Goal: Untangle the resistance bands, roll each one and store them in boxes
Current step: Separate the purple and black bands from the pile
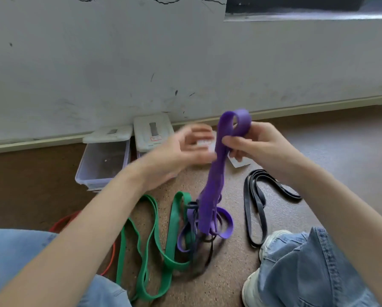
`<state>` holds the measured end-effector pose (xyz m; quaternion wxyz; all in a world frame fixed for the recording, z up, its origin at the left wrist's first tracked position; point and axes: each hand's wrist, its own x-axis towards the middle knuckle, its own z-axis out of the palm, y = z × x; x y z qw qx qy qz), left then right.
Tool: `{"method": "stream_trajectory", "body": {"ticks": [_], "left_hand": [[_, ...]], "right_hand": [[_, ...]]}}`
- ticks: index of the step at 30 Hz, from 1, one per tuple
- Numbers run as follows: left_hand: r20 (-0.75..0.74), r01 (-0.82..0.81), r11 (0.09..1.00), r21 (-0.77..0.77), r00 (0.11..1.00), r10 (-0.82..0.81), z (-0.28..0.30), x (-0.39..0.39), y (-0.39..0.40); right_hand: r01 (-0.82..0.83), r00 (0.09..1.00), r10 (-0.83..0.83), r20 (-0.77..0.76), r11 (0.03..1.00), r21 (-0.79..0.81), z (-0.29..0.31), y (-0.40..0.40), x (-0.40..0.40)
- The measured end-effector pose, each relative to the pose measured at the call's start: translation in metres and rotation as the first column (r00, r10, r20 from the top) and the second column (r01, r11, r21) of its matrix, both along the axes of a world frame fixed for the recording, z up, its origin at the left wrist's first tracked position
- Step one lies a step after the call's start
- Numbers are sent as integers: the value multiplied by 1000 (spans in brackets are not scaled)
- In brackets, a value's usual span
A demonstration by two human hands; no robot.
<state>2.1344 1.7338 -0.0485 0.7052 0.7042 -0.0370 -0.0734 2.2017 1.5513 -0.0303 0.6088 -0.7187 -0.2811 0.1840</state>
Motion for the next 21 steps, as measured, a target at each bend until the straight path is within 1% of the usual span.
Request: {"method": "stream_trajectory", "body": {"ticks": [1,2,3,4,5,6,7,8,9,10,11,12,13,14,15,16,17,18,19,20,21], "left_hand": [[-67,103,989,106,993,-97,-15,-3,-6],[-129,164,965,206,982,-139,-30,-7,-14],[-155,158,946,284,981,-118,-44,-9,-22],[-137,106,935,338,989,-62,-54,-9,-28],[-102,46,914,403,995,-5,-60,-8,-31],[-71,7,886,463,997,29,-60,-6,-29],[-41,-23,880,475,998,48,-57,-4,-25],[-15,-64,907,416,997,77,-50,-1,-19],[2,-114,952,283,993,118,-36,1,-15],[22,-165,980,109,986,164,-20,4,-12],[48,-214,976,-50,975,216,-3,8,-9],[65,-248,954,-169,963,262,12,12,-7],[72,-272,938,-215,953,293,23,15,-7],[63,-281,940,-194,953,297,28,15,-9],[30,-279,951,-131,958,285,30,13,-14],[-13,-265,962,-72,964,264,30,9,-19],[-39,-249,968,-29,968,248,26,7,-24],[-46,-246,969,-18,969,245,20,5,-26],[-52,-247,969,-29,968,245,15,5,-24],[-68,-234,971,-55,971,230,12,5,-19],[-80,-193,980,-48,979,189,9,4,-11]], "right_hand": [[-31,996,43,-77,989,143,3,0,1],[-55,987,92,-129,963,265,5,0,1],[-52,982,108,-152,941,335,8,0,1],[-24,985,82,-152,936,351,8,1,1],[28,990,20,-138,942,335,7,0,3],[91,991,-58,-120,952,292,5,-2,6],[155,986,-137,-97,962,224,4,-5,9],[209,977,-201,-73,969,132,4,-8,14],[240,969,-238,-57,970,25,3,-12,18],[231,969,-237,-70,969,-90,1,-17,22],[166,974,-192,-124,967,-193,0,-21,24],[57,973,-113,-203,963,-265,-1,-22,22],[-85,960,-4,-281,949,-302,-4,-19,19],[-225,936,113,-334,922,-317,-9,-14,11],[-338,909,220,-354,885,-319,-15,-7,2],[-398,894,287,-345,861,-316,-21,2,-8],[-390,904,293,-312,865,-316,-29,10,-16],[-320,933,242,-265,896,-309,-34,16,-21],[-213,962,147,-230,932,-293,-36,19,-22],[-106,974,49,-220,961,-257,-35,19,-19],[-19,975,-26,-222,980,-198,-30,17,-16]]}}
